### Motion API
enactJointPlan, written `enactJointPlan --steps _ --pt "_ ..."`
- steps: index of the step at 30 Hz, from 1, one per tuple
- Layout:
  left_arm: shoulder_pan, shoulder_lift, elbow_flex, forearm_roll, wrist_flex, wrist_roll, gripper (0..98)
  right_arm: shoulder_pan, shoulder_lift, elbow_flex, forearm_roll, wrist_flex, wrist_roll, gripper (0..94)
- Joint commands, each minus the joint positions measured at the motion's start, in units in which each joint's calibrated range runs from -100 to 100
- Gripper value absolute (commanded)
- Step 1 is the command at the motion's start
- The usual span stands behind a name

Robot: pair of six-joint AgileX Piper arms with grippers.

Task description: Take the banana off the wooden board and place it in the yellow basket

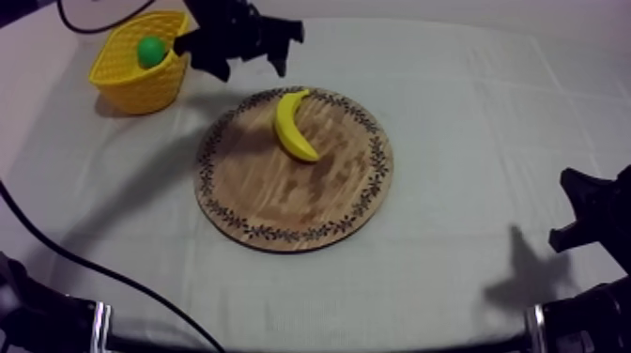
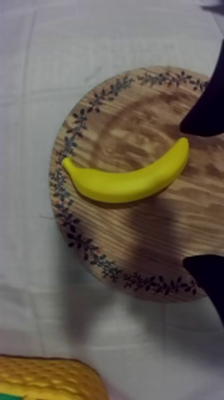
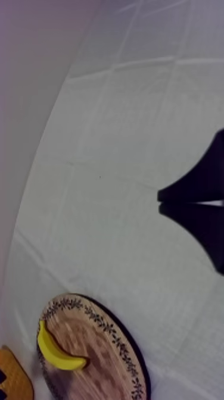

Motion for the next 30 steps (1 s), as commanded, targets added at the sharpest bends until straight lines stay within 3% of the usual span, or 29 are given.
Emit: enactJointPlan --steps 1,13,30 --pt "0.0 1.5 1.0 0.08 -1.7 0.1 73.8 0.0 0.0 0.0 0.0 0.0 0.0 0.3" --pt "1.1 10.7 3.9 0.54 -11.1 0.2 72.0 0.0 0.0 0.0 0.0 0.0 0.0 0.3" --pt "1.5 20.5 -5.9 0.35 -11.5 1.7 70.6 0.0 0.0 0.0 0.0 0.0 0.0 0.3"
